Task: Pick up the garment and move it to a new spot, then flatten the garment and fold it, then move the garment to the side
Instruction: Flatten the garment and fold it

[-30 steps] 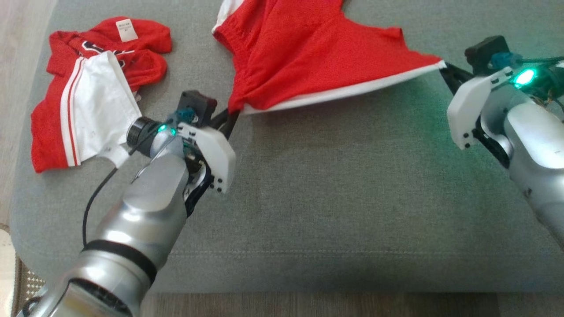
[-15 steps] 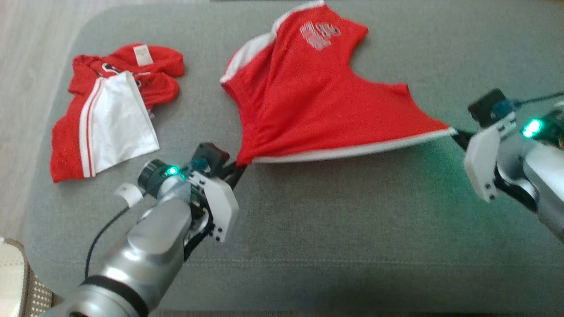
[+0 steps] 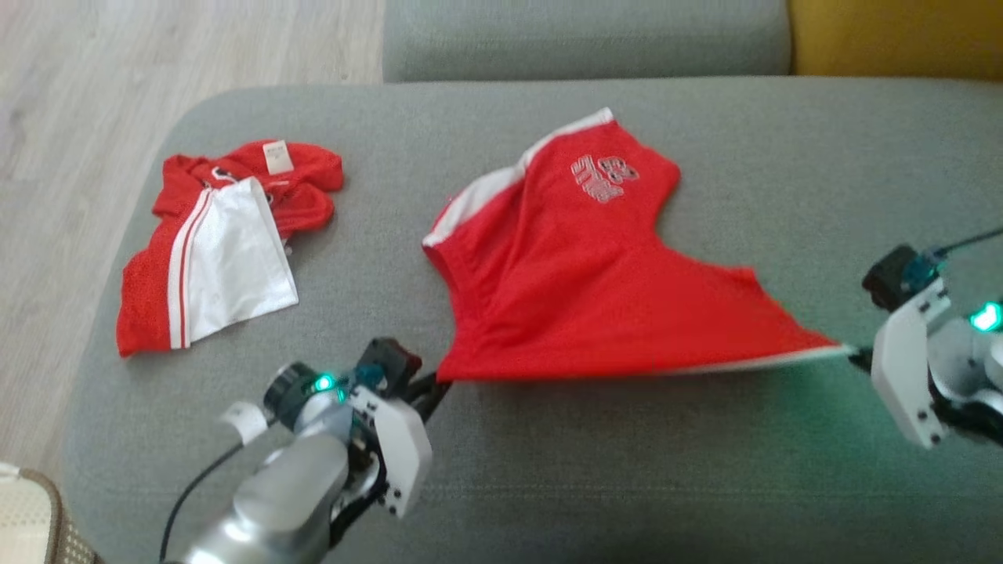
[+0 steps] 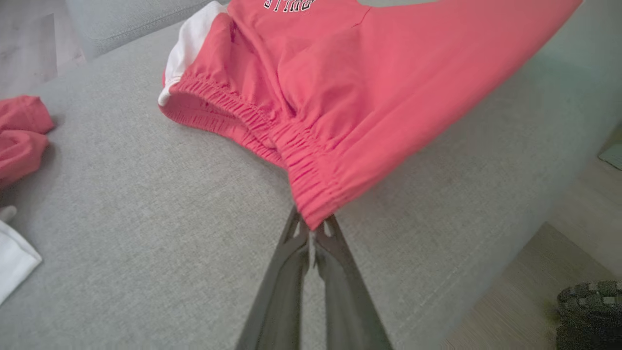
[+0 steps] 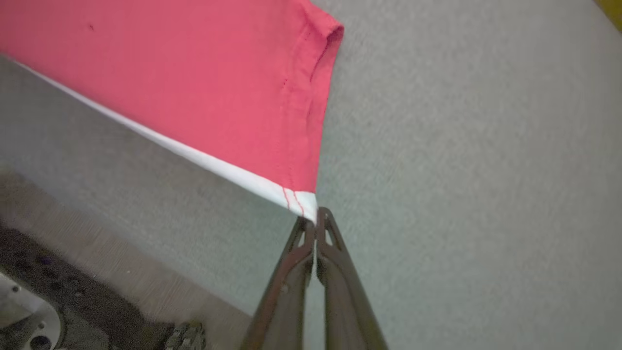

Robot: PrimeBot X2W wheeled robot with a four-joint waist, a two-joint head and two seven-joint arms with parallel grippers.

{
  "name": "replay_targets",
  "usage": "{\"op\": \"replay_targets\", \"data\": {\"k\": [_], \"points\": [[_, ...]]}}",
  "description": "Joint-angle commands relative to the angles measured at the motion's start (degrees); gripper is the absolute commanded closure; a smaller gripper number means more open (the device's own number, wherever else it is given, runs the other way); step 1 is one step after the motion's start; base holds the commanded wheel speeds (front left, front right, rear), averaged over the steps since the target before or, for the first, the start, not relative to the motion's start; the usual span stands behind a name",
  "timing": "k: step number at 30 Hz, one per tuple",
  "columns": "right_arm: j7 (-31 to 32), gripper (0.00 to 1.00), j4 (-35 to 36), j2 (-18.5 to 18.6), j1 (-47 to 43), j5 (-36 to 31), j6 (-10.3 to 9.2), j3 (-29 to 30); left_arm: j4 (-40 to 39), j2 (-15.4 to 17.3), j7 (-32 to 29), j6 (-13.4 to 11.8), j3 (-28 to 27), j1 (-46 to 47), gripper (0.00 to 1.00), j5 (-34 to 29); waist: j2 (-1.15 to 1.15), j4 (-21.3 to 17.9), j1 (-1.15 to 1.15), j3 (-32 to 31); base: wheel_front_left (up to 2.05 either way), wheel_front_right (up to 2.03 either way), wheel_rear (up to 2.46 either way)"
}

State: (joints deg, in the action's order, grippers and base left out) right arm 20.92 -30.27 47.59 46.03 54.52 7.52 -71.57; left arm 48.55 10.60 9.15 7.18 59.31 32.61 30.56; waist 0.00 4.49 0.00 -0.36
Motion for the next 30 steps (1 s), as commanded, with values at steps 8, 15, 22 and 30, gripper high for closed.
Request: {"op": "replay_targets", "data": {"k": [8,15,22,30], "points": [[7.90,1.00,6.46,8.09,-3.85,3.24,-0.03,-0.82,-8.78,4.12,-3.26,-1.26,-0.21,-3.82,1.00,1.94,0.00,-0.49,0.00,-1.93,0.00,0.00,0.00],[10.92,1.00,10.81,11.76,-4.89,5.10,-0.03,-0.42,-17.44,6.49,-6.51,-3.30,0.33,-7.56,1.00,3.08,0.00,-0.49,0.00,-2.10,0.00,0.00,0.00],[9.10,1.00,11.93,10.38,-3.31,5.09,-0.03,2.66,-24.21,8.71,-8.40,-5.76,-1.23,-7.63,1.00,4.22,0.00,-0.04,0.00,-1.51,0.00,0.00,0.00],[6.86,1.00,11.41,8.13,0.81,4.08,-0.03,6.22,-29.55,10.25,-10.05,-7.18,-3.04,-5.60,1.00,5.09,0.00,1.85,0.00,-0.03,0.00,0.00,0.00]]}}
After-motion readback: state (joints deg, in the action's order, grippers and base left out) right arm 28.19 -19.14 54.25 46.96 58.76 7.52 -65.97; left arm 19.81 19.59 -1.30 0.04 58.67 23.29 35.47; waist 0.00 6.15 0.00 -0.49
